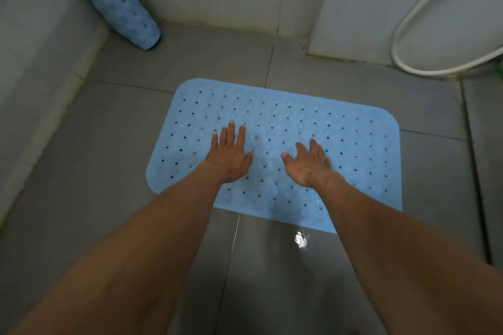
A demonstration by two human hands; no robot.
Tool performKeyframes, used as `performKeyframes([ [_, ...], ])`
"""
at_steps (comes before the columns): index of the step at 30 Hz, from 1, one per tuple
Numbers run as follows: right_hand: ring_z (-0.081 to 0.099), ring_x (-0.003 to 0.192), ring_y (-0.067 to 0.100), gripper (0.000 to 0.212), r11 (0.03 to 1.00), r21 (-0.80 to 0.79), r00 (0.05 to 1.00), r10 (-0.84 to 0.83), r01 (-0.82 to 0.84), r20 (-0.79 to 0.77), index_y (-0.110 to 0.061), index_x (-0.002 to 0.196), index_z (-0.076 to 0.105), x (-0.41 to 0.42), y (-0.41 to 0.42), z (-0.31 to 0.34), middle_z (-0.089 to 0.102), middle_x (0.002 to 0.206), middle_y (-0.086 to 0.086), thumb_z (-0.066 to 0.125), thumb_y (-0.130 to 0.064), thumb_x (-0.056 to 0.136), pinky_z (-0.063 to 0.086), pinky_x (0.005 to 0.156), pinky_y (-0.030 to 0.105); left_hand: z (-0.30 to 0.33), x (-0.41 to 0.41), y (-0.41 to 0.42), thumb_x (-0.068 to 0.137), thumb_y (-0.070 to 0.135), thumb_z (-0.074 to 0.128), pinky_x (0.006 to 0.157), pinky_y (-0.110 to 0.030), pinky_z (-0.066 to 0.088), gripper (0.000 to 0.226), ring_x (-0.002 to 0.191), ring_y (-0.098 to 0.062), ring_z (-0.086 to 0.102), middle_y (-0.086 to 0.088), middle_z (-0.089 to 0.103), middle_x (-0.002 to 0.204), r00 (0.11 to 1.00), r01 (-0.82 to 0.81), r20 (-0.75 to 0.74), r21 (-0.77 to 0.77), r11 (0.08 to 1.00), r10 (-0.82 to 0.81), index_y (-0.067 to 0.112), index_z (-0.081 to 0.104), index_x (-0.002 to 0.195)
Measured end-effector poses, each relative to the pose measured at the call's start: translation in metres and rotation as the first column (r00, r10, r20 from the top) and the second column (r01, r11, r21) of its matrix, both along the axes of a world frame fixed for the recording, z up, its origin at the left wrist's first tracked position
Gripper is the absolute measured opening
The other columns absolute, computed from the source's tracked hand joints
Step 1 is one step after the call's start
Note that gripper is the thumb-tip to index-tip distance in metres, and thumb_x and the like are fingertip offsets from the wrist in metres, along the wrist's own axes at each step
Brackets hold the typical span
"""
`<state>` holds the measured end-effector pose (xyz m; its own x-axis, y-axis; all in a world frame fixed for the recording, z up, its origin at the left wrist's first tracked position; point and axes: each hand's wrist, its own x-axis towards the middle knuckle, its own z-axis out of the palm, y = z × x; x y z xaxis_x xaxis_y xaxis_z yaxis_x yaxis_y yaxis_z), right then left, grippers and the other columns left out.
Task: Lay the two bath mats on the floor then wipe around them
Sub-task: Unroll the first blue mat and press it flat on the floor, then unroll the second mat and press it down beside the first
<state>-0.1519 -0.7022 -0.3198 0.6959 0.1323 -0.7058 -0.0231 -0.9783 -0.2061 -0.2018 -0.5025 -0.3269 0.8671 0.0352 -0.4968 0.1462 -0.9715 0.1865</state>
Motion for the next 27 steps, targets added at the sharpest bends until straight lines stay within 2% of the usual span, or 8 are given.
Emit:
performKeyframes([
  [6,-0.019,0.152,0.023,0.065,0.989,-0.018,0.989,0.149,-0.149,-0.004,-0.027,0.159,0.003,-0.031,-0.025,0.174,-0.021,0.164,0.004,0.018,-0.054,0.102,-0.007,0.124,0.049,0.177,-0.043,-0.014,0.102,0.045,0.023,0.121,-0.049,-0.003,0.073,0.148,-0.036,-0.012,-0.021,-0.019,0.159,0.998,-0.036,-0.042,-0.009,0.999,0.035,0.007,-0.014,0.152],
  [13,-0.012,0.153,0.024,0.062,0.983,0.023,0.983,0.182,-0.182,-0.018,-0.025,0.158,0.012,-0.059,-0.022,0.365,-0.012,0.166,0.006,0.021,-0.052,0.103,-0.003,0.125,0.045,0.366,-0.07,-0.018,0.103,0.041,0.026,0.122,-0.048,0.0,0.072,0.149,-0.033,-0.009,-0.019,-0.017,0.16,0.99,-0.095,-0.103,-0.008,0.995,0.094,0.008,-0.015,0.152],
  [16,-0.006,0.153,0.026,0.06,0.982,0.055,0.983,0.182,-0.182,0.002,-0.025,0.157,0.017,-0.06,-0.013,0.434,-0.006,0.166,0.008,0.022,-0.051,0.103,0.001,0.125,0.044,0.433,-0.072,-0.012,0.102,0.04,0.028,0.122,-0.046,0.002,0.072,0.149,-0.034,-0.002,-0.019,-0.012,0.161,0.981,-0.146,-0.126,0.005,0.989,0.145,0.009,-0.012,0.153],
  [20,0.003,0.152,0.026,0.06,0.976,0.104,0.981,0.186,-0.192,0.062,-0.024,0.156,0.022,-0.046,0.012,0.502,0.003,0.165,0.008,0.023,-0.052,0.102,0.011,0.124,0.044,0.5,-0.065,0.004,0.101,0.035,0.035,0.122,-0.045,0.009,0.073,0.148,-0.035,0.01,-0.02,-0.003,0.161,0.966,-0.243,-0.099,-0.014,0.97,0.241,0.009,-0.007,0.154],
  [27,0.022,0.145,0.03,0.058,0.95,0.147,0.951,0.245,-0.274,0.19,-0.022,0.152,0.03,0.008,0.084,0.564,0.023,0.158,0.012,0.028,-0.05,0.102,0.026,0.119,0.044,0.556,-0.043,0.067,0.097,0.029,0.042,0.122,-0.043,0.01,0.076,0.149,-0.033,0.011,-0.019,0.0,0.161,0.919,-0.394,-0.015,-0.064,0.917,0.394,0.009,-0.004,0.154],
])
